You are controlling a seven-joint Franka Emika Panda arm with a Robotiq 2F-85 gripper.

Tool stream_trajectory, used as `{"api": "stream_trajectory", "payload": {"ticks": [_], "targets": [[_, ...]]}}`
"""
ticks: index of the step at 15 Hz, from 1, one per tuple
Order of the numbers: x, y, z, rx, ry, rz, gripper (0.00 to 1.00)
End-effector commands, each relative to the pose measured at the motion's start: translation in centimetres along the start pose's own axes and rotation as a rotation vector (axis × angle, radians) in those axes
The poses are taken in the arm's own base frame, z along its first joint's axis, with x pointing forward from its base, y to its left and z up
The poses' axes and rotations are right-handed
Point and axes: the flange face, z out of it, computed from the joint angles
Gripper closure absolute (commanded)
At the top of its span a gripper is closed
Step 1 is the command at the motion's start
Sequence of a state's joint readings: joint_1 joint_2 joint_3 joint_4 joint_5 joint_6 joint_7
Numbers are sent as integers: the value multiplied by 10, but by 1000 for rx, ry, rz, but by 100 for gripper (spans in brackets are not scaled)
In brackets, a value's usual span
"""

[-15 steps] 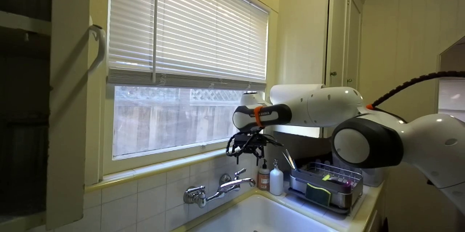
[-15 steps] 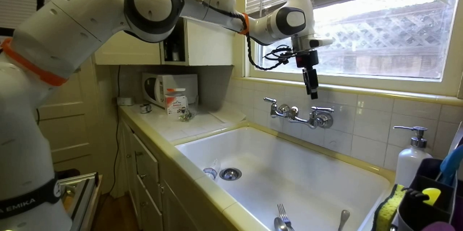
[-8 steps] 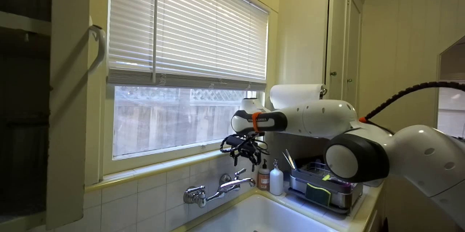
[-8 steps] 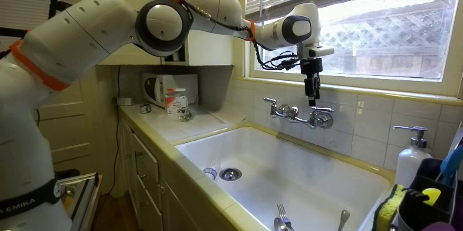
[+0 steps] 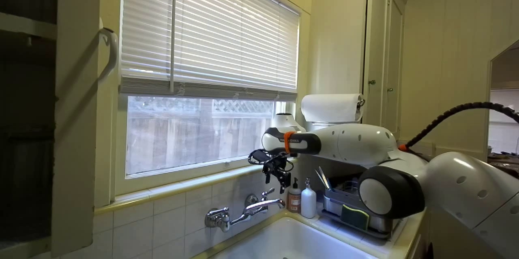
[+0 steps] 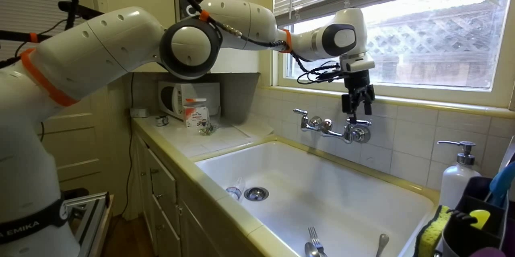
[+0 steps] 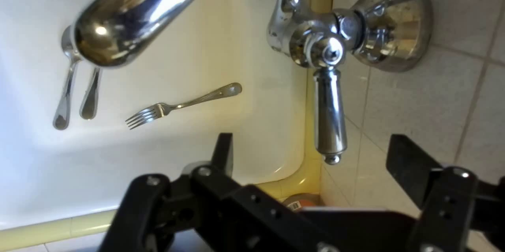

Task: Move the faucet spout to the right and open the tap

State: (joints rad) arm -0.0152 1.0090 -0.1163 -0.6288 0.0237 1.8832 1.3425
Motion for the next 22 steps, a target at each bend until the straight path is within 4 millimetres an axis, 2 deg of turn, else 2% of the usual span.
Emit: {"api": "stream_trajectory", "payload": {"ticks": [1,6,8,10,13,16,19,22], "targets": [[4,-2,11,10,6,193,0],[2,7,23,-66,35,422,0],[1,12,23,-121,-2,417,0],[2,10,19,-96,7,392,0],[8,5,13,-44,33,479,0],[6,1,2,-14,1,331,0],[-1,4,1,-51,-58,182,0],[-3,4,3,-55,-13,217,0]]}}
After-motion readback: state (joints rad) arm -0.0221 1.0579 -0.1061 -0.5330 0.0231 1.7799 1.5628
